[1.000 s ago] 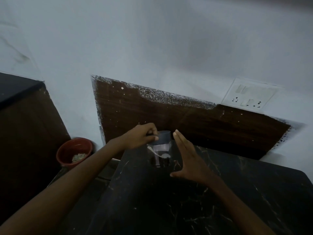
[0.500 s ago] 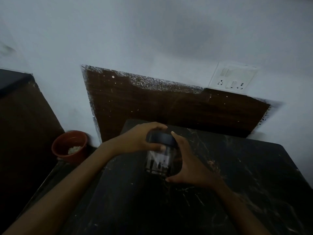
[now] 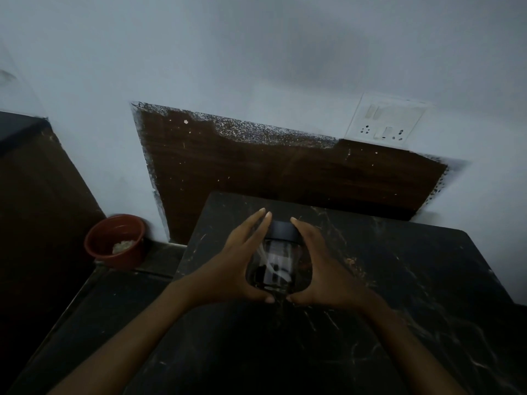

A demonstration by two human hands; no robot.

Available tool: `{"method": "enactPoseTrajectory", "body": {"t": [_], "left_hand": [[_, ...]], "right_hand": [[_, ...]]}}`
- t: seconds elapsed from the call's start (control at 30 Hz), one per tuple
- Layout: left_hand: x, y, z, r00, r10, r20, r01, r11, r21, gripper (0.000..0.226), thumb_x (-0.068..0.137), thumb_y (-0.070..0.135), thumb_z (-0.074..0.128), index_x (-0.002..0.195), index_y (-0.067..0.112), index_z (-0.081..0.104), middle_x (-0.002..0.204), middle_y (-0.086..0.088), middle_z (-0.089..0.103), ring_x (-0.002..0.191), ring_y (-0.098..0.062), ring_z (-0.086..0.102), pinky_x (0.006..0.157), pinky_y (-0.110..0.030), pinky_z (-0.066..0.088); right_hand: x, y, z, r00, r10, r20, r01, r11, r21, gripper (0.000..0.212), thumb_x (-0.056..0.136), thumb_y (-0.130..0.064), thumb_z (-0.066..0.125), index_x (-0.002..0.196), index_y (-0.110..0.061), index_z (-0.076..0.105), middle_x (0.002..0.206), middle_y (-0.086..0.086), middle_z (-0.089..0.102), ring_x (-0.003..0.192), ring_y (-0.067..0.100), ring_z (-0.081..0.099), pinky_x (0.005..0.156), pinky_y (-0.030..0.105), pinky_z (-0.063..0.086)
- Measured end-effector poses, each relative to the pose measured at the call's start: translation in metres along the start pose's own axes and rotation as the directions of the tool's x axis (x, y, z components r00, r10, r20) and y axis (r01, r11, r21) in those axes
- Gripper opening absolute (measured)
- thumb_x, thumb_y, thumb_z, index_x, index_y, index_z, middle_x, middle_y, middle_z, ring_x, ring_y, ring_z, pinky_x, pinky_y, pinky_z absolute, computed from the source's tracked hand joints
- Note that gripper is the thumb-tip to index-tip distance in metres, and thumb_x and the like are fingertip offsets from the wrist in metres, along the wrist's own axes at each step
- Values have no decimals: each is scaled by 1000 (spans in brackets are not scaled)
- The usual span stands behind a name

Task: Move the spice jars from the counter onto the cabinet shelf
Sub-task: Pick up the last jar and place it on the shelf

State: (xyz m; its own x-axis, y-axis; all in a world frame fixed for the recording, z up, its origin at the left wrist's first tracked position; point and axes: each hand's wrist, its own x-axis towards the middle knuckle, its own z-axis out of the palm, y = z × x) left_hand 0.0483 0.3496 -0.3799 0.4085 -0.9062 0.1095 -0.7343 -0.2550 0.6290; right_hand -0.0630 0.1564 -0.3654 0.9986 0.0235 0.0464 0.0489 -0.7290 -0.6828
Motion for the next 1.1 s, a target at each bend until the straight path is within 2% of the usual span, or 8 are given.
{"method": "enactPoseTrajectory", "body": {"t": [0.2, 0.33, 0.4, 0.6, 0.77, 0.83, 0.93, 1.1], "left_hand": [[0, 14, 8, 997, 20, -73, -20, 1000, 9, 126, 63, 51, 80, 141, 44, -19, 150, 21, -19, 142, -8, -7, 116, -37, 19], [-3, 16, 7, 986, 3, -170, -30, 987, -160, 122, 63, 40, 84, 149, 31, -1, 151, 9, 6, 139, -6, 17, 109, -38, 39], [-4, 17, 8, 983, -4, -184, -39, 973, -228, 123, 62, 34, 86, 150, 26, 1, 150, 7, 11, 138, -5, 21, 106, -36, 43], [2, 23, 16, 991, 52, -120, -62, 995, -81, 128, 59, 57, 79, 143, 45, -16, 148, 27, -19, 139, 2, -12, 110, -24, 12], [9, 26, 15, 988, 35, -152, -46, 996, -73, 122, 60, 51, 83, 143, 46, -7, 144, 23, 2, 136, -1, 4, 104, -14, 14], [10, 27, 12, 988, 9, -152, -31, 990, -140, 123, 59, 45, 86, 145, 41, -3, 146, 18, 5, 137, -4, 8, 108, -18, 22], [14, 32, 9, 992, -21, -125, -11, 969, -247, 125, 59, 42, 86, 149, 33, 0, 150, 7, 7, 140, -13, 14, 113, -40, 32], [22, 39, 9, 991, 62, -119, -66, 997, -37, 124, 60, 51, 82, 142, 43, -10, 148, 25, -18, 139, -5, -17, 113, -39, 8]], "right_hand": [[-2, -8, -3, 999, -35, 27, 37, 998, -56, 121, 56, -42, 79, 140, -44, -8, 143, -28, 2, 133, 3, 15, 101, 20, 29], [-10, -6, -16, 999, -25, 47, 26, 999, -20, 132, 54, -50, 80, 138, -51, -22, 138, -43, -16, 127, -23, 2, 91, 5, 23], [-13, -4, -23, 998, 0, 65, 0, 1000, -3, 133, 56, -46, 83, 140, -48, -20, 140, -41, -10, 125, -27, 3, 88, 1, 28], [-14, -8, -21, 999, -24, 34, 26, 998, -57, 120, 56, -41, 82, 144, -38, 0, 139, -27, 11, 124, -15, 25, 90, 5, 38], [-16, -5, -25, 999, -3, 43, 4, 1000, -27, 129, 56, -43, 84, 146, -37, -7, 140, -35, 0, 127, -10, 21, 92, 8, 37], [-19, -2, -32, 997, 32, 68, -33, 999, 15, 133, 55, -41, 86, 144, -43, -14, 137, -43, -8, 125, -18, 19, 89, 2, 36], [-20, 1, -38, 994, 87, 72, -89, 996, 18, 133, 56, -35, 87, 144, -42, -12, 136, -41, 0, 125, -10, 23, 88, 4, 36], [-18, -4, -39, 998, 61, -5, -61, 998, -33, 126, 58, -28, 86, 148, -32, -2, 136, -33, 8, 126, 0, 29, 93, 13, 42]]}}
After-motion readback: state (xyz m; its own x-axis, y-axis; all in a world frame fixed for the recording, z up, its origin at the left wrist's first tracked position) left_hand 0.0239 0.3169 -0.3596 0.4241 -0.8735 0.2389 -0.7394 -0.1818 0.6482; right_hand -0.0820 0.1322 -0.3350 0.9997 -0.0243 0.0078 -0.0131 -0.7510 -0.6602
